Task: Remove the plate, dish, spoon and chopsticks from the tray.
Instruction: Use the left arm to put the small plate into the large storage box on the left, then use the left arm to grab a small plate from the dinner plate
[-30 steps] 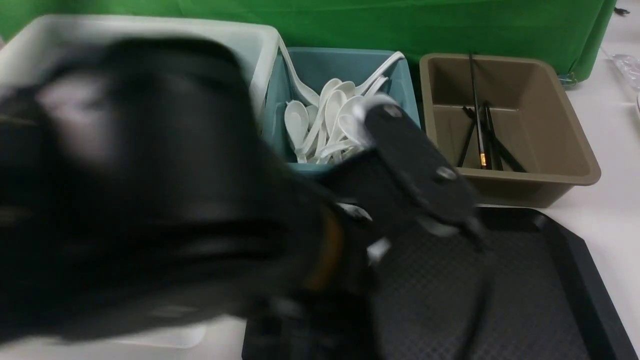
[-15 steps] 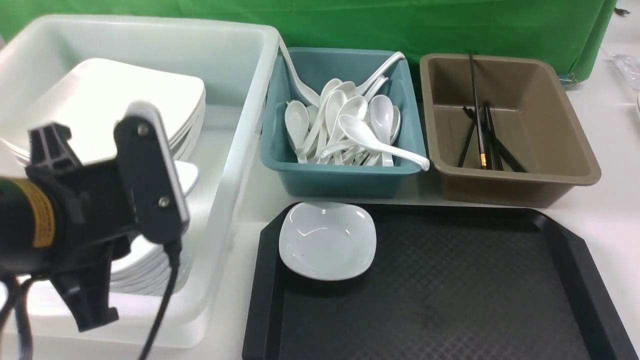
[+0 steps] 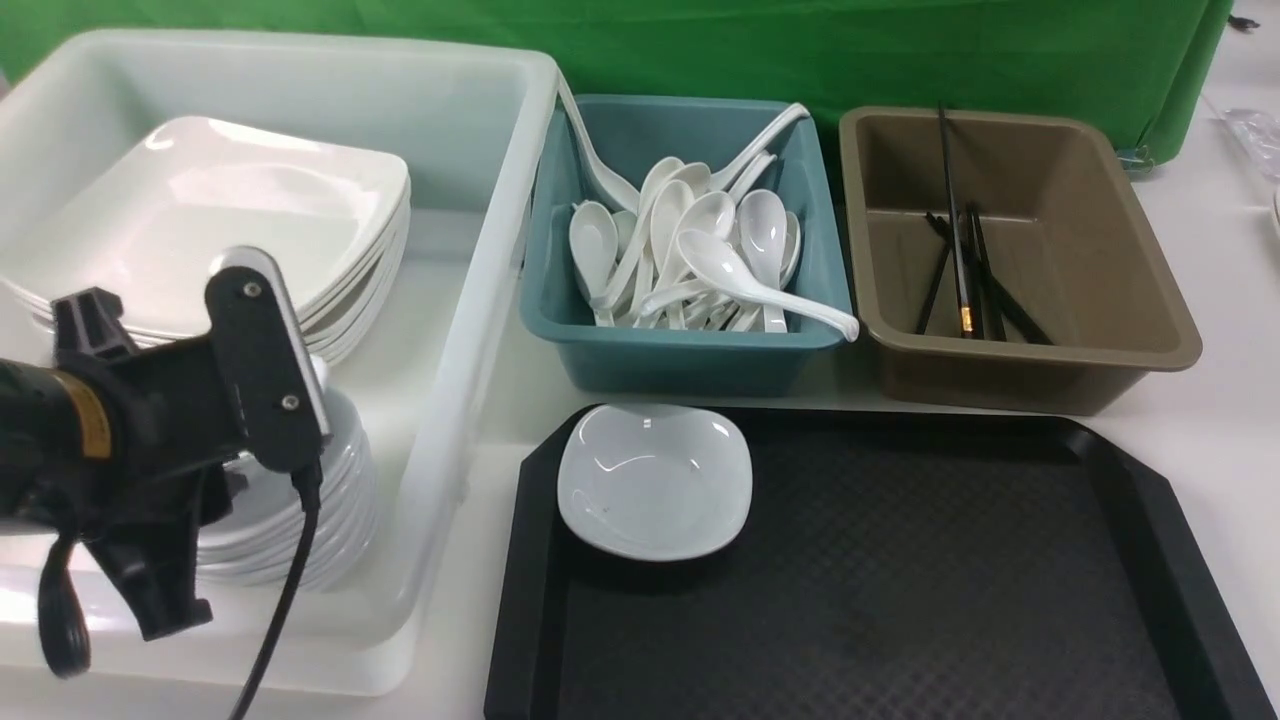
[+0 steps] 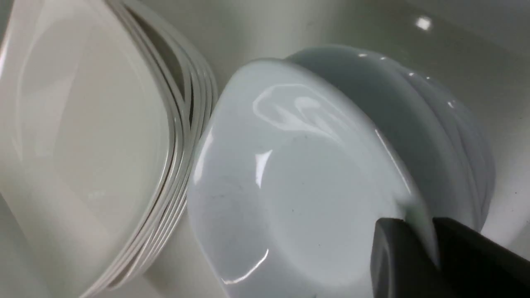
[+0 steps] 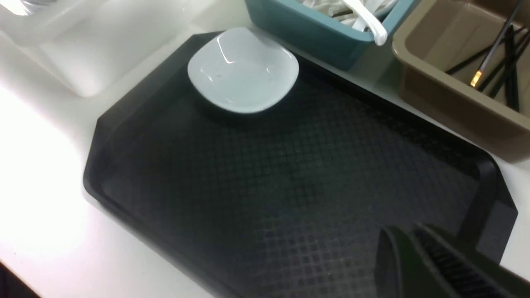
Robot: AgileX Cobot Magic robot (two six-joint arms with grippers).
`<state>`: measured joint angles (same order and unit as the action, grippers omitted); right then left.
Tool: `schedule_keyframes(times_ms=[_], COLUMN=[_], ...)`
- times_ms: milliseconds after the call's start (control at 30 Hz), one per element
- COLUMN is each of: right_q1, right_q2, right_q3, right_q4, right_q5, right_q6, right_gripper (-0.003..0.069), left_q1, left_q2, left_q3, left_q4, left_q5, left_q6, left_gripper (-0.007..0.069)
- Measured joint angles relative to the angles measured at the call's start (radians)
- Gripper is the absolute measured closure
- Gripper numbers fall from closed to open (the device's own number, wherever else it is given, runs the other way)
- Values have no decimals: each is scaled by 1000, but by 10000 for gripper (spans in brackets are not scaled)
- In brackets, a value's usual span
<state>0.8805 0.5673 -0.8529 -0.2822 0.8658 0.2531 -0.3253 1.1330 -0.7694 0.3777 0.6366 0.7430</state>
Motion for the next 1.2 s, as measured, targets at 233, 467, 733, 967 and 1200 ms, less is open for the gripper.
schedule_keyframes(times_ms=[233, 467, 733, 967, 1200], right_q1=[0, 0, 0, 0, 0], right_q2=[0, 0, 0, 0, 0], right_q3=[0, 0, 0, 0, 0], right_q4=[0, 0, -14, -22, -30], right_q5=[-1, -1, 8, 17, 76], right_q6=[0, 0, 0, 0, 0], right_gripper=[589, 589, 589, 589, 589], left_q1=[0, 0, -9, -185, -443], left_q2=[4, -90, -177, 28, 362], left_q3=[0, 0, -113, -298, -478], left_q4=[-15, -239, -658, -682, -479], left_q5=[-1, 53, 98, 132, 155], left_q6=[28, -80, -103, -168, -386], left_gripper=[324, 93, 422, 611, 580])
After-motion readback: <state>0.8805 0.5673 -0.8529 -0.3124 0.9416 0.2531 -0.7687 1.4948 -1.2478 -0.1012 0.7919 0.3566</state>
